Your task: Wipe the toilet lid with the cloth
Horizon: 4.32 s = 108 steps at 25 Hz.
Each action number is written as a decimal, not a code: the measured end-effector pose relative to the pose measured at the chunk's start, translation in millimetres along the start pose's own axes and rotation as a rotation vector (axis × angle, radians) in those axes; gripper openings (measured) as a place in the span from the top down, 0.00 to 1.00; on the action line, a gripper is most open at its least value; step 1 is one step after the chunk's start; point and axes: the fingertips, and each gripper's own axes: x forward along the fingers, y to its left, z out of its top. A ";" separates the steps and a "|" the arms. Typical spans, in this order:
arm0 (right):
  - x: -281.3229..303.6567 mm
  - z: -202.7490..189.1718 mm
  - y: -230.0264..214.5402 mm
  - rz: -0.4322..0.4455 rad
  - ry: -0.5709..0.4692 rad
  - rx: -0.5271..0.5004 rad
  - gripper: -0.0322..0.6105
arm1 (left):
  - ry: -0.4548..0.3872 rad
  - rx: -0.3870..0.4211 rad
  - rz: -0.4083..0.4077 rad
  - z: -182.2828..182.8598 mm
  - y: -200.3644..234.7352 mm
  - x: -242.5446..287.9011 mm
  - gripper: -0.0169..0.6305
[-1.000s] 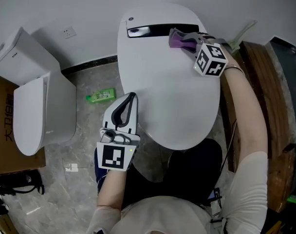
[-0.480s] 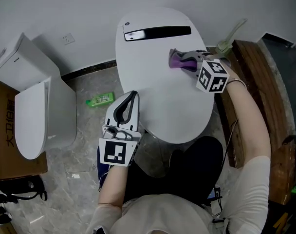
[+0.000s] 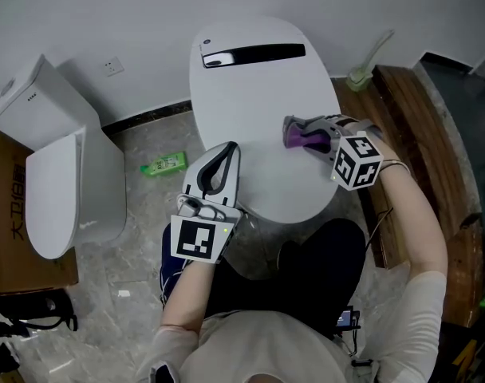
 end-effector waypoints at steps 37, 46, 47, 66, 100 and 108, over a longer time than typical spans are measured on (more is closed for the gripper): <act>-60.7 31.1 43.2 0.159 -0.021 0.090 0.82 | -0.015 -0.038 -0.027 1.0 -10.2 -19.2 0.95; -5.5 51.7 -80.8 -0.130 -0.040 -0.117 0.82 | 0.038 -0.039 0.058 -19.0 13.8 -36.9 0.95; 3.2 53.6 -92.6 -0.157 -0.026 -0.151 0.82 | 0.044 -0.046 0.074 -21.8 18.3 -40.8 0.95; 109.3 34.4 -199.2 -0.413 0.098 -0.253 0.82 | 0.125 -0.016 0.171 -43.7 46.1 -66.3 0.95; 27.4 99.3 21.3 0.112 -0.035 -0.065 0.82 | 0.017 -0.073 0.049 -19.9 22.2 -50.9 0.95; 6.3 105.7 65.7 0.220 -0.058 -0.027 0.82 | 0.006 -0.078 0.025 -17.8 13.8 -43.0 0.95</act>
